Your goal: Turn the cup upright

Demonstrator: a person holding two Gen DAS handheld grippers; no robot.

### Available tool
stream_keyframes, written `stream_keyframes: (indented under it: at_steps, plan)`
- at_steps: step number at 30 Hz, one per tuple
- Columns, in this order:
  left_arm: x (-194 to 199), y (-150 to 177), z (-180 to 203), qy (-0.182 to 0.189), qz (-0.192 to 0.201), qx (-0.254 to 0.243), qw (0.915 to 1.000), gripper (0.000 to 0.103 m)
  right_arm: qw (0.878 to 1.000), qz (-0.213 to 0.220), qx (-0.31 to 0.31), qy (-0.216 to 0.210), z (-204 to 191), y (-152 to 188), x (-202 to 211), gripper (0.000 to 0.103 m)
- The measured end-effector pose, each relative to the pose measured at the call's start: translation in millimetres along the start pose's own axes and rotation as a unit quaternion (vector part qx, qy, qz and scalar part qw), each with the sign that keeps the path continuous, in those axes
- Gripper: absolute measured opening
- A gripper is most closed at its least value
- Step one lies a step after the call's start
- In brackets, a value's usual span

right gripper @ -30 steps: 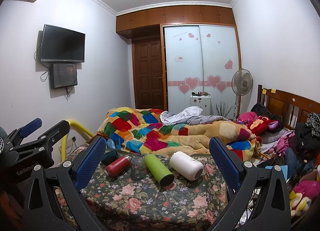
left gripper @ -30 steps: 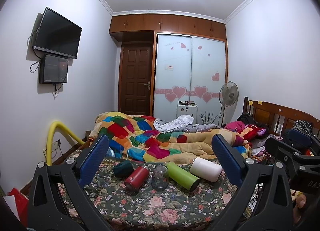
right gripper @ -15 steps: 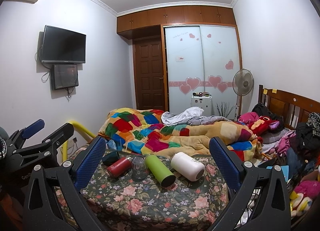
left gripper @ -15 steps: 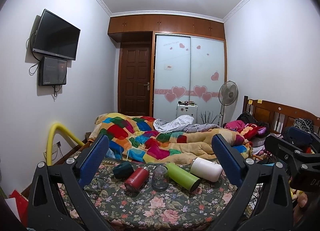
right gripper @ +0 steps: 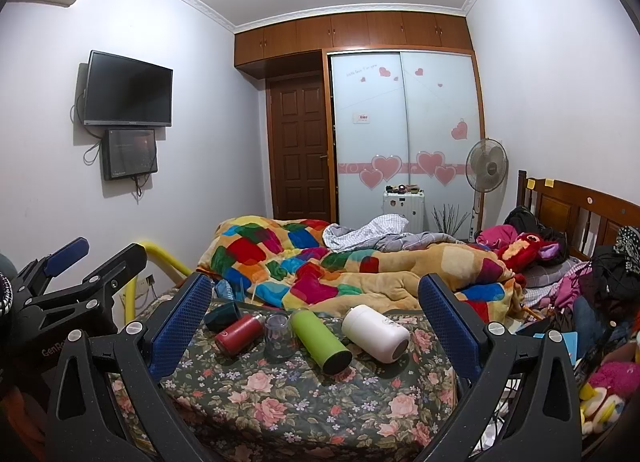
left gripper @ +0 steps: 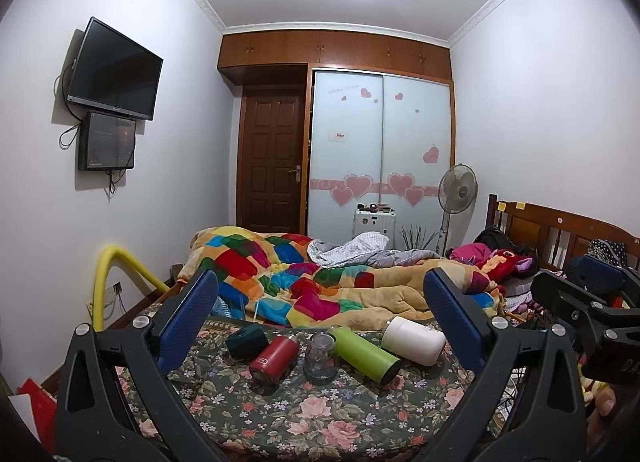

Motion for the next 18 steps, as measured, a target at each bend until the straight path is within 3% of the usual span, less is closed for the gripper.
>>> stream_keyframes:
  at_steps: [18]
  plan:
    - [-0.2,4.2,-4.7,-0.005,0.003,0.011,0.9999,0.103,1.0,0.0,0.0,0.0,0.1,0.9,0.7,0.103]
Point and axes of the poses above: each gripper's, at about its wrist camera, not at the fingertips, and x roughly against the way its jaws point, z to its right, y to its underside, the point moved 3 cm from there along -x, roughly the way its jaws point, and after that the axes turned 14 degrees about y, right-handed, at the moved point
